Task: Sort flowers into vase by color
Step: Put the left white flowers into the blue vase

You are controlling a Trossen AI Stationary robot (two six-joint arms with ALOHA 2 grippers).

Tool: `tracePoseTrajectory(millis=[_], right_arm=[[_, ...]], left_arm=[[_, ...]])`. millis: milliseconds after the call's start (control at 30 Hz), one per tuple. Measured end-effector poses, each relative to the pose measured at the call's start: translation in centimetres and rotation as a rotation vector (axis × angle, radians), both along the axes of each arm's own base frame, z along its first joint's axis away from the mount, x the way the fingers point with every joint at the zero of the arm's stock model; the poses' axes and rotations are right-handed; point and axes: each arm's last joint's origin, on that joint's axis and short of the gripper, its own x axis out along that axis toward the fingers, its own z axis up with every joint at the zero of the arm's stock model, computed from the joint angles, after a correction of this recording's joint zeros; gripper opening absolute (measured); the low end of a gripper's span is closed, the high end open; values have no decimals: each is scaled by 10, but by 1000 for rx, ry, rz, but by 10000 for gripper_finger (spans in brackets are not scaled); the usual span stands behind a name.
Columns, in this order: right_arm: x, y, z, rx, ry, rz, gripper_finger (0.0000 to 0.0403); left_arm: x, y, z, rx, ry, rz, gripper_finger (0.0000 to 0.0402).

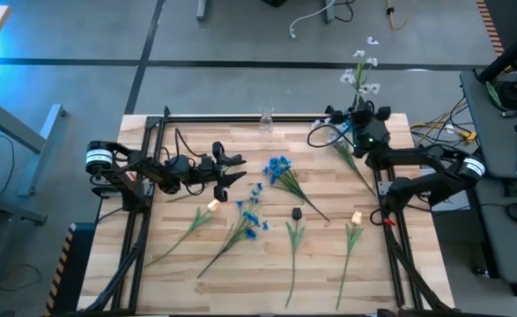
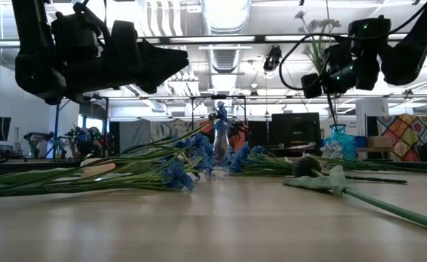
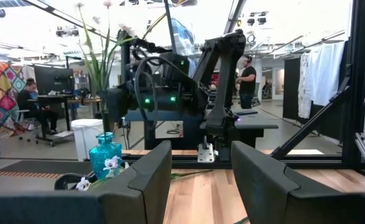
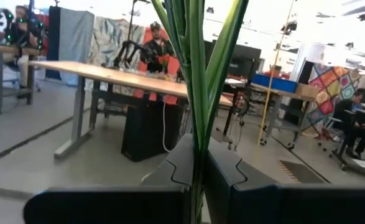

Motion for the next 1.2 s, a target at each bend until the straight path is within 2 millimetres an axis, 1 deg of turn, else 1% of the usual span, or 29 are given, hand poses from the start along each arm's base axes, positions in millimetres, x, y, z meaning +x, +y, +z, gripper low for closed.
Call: tracePoseTrajectory(millis=[133,200,500,800,1000,1100,1200], right_arm=[[-1,-2,-6,31,-33,-88,13],[-1,-2,-7,39,-17,-118,18],[-1,-2,-11,85,41,-147,82],[3,-6,-14,254,147,-224,125],[5,-8,-3,387,201,-239,155],[6,-8,7,452,221,-224,171],[8,-8,19,532,230,-169,186]], left_arm=[[0,0,0,0,0,0,152],[0,0,0,0,2,0,152],[0,0,-2,-3,17,0,152],[1,0,-2,-4,20,0,152],[1,0,-2,-5,23,0,152],[1,0,-2,-5,23,0,152],[1,0,-2,-5,22,0,152]])
